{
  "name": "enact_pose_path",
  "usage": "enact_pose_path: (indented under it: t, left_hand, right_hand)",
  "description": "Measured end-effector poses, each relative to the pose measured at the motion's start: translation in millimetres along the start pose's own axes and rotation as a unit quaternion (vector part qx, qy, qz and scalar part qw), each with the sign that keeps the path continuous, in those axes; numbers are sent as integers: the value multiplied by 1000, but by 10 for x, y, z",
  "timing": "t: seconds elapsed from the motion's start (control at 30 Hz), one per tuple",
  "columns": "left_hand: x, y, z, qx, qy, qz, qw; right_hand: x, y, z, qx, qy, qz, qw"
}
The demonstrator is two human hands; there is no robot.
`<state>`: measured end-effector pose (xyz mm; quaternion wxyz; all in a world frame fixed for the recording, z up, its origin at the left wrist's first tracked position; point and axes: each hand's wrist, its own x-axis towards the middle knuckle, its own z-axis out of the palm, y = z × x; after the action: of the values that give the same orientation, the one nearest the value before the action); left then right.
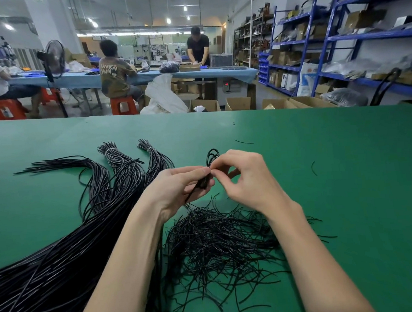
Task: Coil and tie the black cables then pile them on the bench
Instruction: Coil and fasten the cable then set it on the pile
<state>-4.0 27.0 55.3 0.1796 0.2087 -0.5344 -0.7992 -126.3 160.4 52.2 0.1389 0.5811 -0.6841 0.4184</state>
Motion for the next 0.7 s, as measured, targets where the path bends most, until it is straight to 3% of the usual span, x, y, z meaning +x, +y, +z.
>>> enact_pose_path:
  t: [0.17,0.3,0.43,0.53,0.6,0.7]
  left_hand:
    - [26,-37,7,8,28,52,998]
    - [27,-98,14,96,52,142,984]
    - [-1,-112,2,192,47,227,954]
    - [-5,-98,-8,229,34,243,942]
    - [-5,-77,6,213,30,234,948]
    - [10,-56,22,151,50,167,973]
  right_hand:
    - [-13,-33,114,1,35,34,999]
    - [22,-38,123,92,78,157,980]
    - [59,-9,28,344,14,304,888]
    - [40,-22,-8,408,-14,344,845]
    - [35,-21,-18,393,-8,326,860]
    - [50,-31,-37,307,-5,262,915]
